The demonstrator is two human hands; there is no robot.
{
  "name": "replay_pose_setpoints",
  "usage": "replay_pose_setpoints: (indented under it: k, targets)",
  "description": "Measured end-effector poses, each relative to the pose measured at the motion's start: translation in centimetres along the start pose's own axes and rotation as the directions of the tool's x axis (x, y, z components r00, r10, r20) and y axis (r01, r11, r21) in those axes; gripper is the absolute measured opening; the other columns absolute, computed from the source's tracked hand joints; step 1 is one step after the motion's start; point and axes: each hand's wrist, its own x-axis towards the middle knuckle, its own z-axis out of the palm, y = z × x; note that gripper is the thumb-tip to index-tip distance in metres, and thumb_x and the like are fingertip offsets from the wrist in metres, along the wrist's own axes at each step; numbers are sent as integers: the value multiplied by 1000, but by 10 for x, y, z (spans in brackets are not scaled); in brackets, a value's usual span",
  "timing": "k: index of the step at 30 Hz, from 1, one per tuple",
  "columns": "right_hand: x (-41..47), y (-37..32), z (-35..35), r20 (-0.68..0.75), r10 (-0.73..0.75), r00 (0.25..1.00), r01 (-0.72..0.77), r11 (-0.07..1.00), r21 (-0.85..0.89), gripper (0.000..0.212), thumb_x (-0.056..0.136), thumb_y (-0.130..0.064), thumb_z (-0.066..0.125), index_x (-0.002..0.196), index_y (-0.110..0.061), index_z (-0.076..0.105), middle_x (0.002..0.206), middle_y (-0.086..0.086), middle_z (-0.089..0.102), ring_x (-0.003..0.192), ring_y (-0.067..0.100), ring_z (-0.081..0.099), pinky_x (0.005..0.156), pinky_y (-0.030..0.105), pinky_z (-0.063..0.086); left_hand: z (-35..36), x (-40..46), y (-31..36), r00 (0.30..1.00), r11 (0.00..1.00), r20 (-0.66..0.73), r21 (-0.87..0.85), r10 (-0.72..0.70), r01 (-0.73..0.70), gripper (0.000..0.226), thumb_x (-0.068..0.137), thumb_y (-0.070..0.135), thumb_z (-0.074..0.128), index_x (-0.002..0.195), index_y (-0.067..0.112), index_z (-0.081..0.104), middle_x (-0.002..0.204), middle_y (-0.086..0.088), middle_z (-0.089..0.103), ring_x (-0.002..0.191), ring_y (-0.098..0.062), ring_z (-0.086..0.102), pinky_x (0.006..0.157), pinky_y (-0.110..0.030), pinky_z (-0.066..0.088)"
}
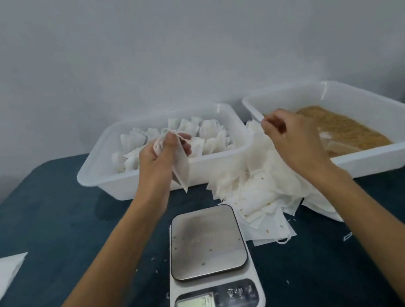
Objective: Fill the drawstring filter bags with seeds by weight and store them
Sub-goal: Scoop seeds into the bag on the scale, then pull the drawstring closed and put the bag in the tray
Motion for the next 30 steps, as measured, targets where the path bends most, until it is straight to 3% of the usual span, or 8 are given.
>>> replay_pose_setpoints:
  k: [4,7,10,13,17,20,25,30]
  targets:
    - [-8,8,7,21,51,998,-53,995,81,16,102,-28,58,93,-20,68,77,-10,70,71,1,63,67,18,47,-8,60,9,995,956,-70,289,72,-49,39,109,40,52,88,19,77,85,-9,72,59,-21,66,46,-30,52]
    - [-7,15,6,-5,86,996,-84,982,170,16,102,-28,58,95,-21,71,73,-13,70,65,3,62,58,12,41,-11,106,4,981,873,-144,486,131,-45,41,107,37,53,90,10,79,82,-11,74,72,-25,71,70,-36,58]
    - [-4,16,4,16,140,990,-139,955,263,18,102,-29,57,96,-22,73,71,-14,70,60,15,62,59,34,51,-14,149,-6,972,848,-205,531,114,12,43,107,32,51,91,2,77,79,-23,73,88,-35,72,92,-43,55]
    - [-3,18,1,41,175,984,-178,921,345,20,102,-29,55,96,-24,73,75,-16,71,64,23,63,67,48,56,-17,189,-16,950,811,-264,585,168,19,41,106,29,55,81,4,73,81,-25,69,80,-37,67,88,-48,56]
    - [-1,22,-1,69,207,976,-216,871,441,21,102,-27,53,95,-23,73,76,-10,72,66,20,61,67,41,54,-14,227,-33,961,774,-226,633,158,21,54,103,25,60,56,10,40,70,-17,46,73,-48,64,82,-58,59]
    - [0,23,-1,92,223,970,-239,841,485,21,103,-27,53,95,-23,72,76,-7,72,68,25,60,65,36,53,-1,239,-51,993,589,-98,807,62,43,56,103,23,60,54,11,35,58,-16,44,60,-41,59,69,-45,55]
    - [0,26,-1,125,242,962,-272,809,521,22,103,-27,53,95,-23,73,77,-6,73,64,24,57,63,28,52,9,240,-75,983,220,4,975,-183,37,32,105,22,53,89,-5,59,108,-32,66,106,-44,63,82,-45,49]
    - [1,29,-2,155,259,953,-301,767,567,23,104,-27,52,96,-21,73,77,-3,73,63,9,56,62,19,52,7,246,-82,980,226,-55,969,-190,98,37,105,26,55,115,-9,59,120,-30,63,112,-45,61,85,-44,48]
